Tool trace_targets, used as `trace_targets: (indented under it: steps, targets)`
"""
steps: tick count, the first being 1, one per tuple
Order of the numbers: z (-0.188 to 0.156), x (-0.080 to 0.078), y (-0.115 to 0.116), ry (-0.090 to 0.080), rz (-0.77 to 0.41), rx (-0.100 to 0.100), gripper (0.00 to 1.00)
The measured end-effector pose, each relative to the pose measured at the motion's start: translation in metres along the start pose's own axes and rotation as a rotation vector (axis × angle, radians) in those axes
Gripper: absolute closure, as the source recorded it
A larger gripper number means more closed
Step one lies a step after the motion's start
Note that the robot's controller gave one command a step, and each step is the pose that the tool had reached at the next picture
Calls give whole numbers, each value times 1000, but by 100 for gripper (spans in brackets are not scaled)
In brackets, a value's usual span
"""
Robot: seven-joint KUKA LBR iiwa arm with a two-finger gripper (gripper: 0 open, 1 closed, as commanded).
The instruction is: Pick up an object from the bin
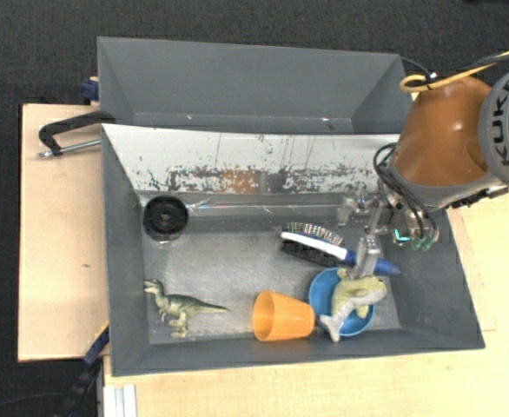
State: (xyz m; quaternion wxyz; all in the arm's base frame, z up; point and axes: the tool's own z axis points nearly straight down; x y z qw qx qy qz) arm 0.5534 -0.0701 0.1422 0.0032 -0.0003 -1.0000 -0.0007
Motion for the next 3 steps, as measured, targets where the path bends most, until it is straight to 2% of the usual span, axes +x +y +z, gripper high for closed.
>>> trace_targets:
  steps: [1,2,3]
  targets:
    - [71,10,32,-10,-88,0,0]
    - [67,8,30,-12,-86,2,100]
    - [-94,-20,72,-21,-92,1,100]
